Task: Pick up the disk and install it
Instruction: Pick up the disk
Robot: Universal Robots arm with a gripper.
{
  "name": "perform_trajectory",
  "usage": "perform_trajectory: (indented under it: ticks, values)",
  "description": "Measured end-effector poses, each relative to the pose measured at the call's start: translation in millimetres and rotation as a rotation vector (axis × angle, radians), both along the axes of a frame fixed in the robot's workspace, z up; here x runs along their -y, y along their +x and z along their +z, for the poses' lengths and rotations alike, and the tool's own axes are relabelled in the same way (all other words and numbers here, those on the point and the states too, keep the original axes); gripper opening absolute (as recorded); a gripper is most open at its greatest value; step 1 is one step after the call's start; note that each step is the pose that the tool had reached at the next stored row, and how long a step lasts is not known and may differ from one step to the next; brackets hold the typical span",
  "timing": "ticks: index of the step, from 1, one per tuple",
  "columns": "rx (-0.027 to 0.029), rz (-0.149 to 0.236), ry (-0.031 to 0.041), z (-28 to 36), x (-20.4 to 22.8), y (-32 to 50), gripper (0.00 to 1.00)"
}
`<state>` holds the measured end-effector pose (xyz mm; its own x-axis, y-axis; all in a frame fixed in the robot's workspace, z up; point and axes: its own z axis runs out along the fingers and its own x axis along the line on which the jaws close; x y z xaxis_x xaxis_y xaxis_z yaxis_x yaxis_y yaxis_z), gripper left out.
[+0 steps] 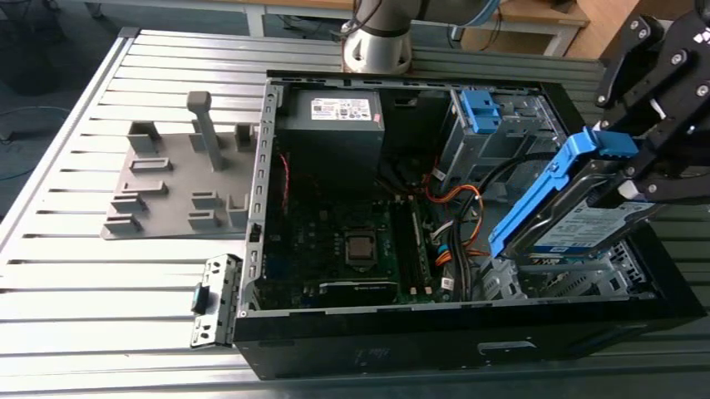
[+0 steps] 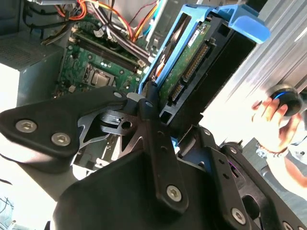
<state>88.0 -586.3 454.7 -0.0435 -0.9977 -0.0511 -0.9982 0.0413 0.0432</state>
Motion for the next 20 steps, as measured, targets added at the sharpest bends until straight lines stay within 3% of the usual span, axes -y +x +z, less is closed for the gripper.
perform_trajectory:
  ticks: [8, 12, 20]
  values:
    - [-0.0001, 0.03, -0.0001, -3.7, 0.0, 20.9, 0.36]
    - [-0.0036, 0.037, -0.0001, -7.9, 0.0, 32.5, 0.36]
    - [-0.0038, 0.037, 0.0001, -8.6, 0.0, 33.0, 0.36]
